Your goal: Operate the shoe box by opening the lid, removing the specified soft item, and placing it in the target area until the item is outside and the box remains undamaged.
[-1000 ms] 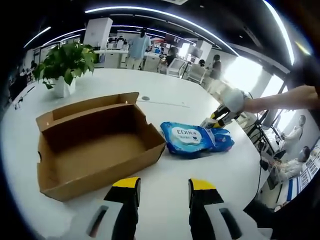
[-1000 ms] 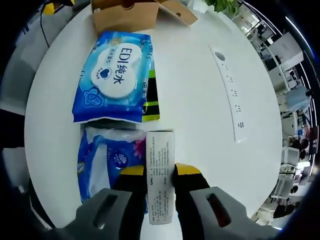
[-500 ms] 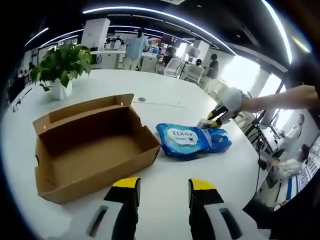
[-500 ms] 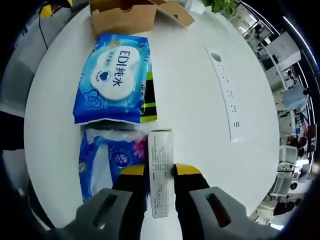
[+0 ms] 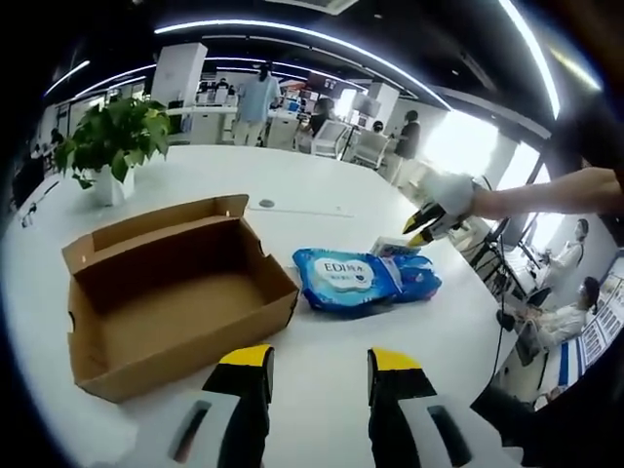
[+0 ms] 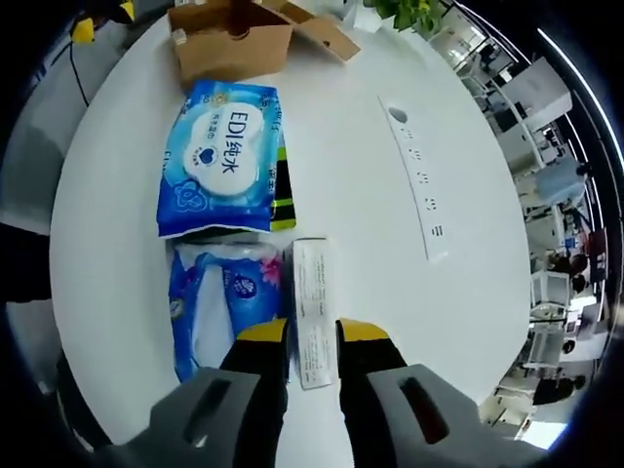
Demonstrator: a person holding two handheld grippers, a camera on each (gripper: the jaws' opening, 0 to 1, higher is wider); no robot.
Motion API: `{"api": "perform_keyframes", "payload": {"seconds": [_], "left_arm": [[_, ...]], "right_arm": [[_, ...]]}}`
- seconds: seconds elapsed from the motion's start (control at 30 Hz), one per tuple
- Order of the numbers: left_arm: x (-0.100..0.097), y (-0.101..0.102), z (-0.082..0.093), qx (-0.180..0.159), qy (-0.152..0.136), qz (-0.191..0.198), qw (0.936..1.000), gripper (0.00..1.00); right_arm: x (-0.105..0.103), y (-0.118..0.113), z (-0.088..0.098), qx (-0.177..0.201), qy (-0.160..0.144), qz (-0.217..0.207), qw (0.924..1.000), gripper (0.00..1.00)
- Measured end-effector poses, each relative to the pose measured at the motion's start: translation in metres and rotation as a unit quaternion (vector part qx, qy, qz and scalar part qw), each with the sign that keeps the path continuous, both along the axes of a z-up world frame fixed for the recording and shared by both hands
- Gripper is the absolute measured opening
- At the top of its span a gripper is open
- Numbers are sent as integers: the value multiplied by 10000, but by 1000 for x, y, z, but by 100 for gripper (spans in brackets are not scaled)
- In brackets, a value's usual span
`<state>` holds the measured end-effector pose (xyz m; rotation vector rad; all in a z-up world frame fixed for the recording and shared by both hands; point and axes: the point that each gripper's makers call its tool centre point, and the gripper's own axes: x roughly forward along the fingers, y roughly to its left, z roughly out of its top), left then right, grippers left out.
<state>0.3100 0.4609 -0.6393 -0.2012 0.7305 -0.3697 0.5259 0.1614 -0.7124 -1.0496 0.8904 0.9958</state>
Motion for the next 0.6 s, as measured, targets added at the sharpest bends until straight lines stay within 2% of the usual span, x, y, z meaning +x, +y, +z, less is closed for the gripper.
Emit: {"api": "perform_keyframes", "payload": {"seconds": [0.17, 0.27, 0.33, 0.47, 0.6], "left_arm": [[-6, 1, 2, -34, -40, 11, 10000, 39], [-10, 2, 3, -44, -65, 10, 10000, 39], [-12, 4, 4, -60, -81, 18, 9999, 39], [-17, 8, 3, -105, -95, 50, 9999, 39], [-23, 12, 3, -122, -88, 60, 9999, 39]], "right_arm": [[-4, 1, 11, 200, -74, -320, 9993, 15], [-8, 3, 11, 316, -86, -458, 9984, 16], [-9, 4, 14, 503, -97, -701, 9962, 16], [-11, 7, 19, 1022, -99, -1419, 9845, 16], [-14, 15, 25, 1761, 4, -2133, 9610, 15]]}}
